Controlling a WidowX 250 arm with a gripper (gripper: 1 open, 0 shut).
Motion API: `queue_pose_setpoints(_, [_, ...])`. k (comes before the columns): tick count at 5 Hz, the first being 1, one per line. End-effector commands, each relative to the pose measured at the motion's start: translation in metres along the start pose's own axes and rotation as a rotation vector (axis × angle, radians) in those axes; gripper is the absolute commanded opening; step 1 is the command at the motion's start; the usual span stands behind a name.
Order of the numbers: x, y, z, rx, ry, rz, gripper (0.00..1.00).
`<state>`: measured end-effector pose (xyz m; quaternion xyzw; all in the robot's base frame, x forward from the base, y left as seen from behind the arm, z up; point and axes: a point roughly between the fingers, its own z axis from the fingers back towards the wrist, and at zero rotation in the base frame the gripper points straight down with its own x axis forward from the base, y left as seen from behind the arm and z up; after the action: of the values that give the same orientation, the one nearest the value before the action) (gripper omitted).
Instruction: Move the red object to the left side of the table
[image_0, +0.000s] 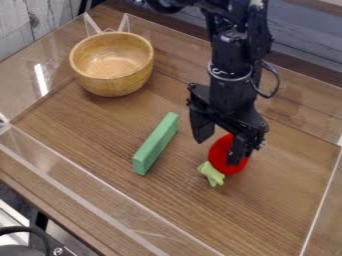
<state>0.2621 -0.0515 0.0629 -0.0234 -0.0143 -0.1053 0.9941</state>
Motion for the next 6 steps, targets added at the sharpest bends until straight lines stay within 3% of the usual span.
queue_pose_setpoints(1, [0.007, -0.002, 0.009, 0.001, -0.034, -0.008, 1.00])
queue_pose_setpoints(4, [0.011, -0.004, 0.013, -0.002, -0.042, -0.004, 1.00])
queue_pose_setpoints(6, [0.013, -0.005, 0.000, 0.001, -0.025, 0.000, 1.00])
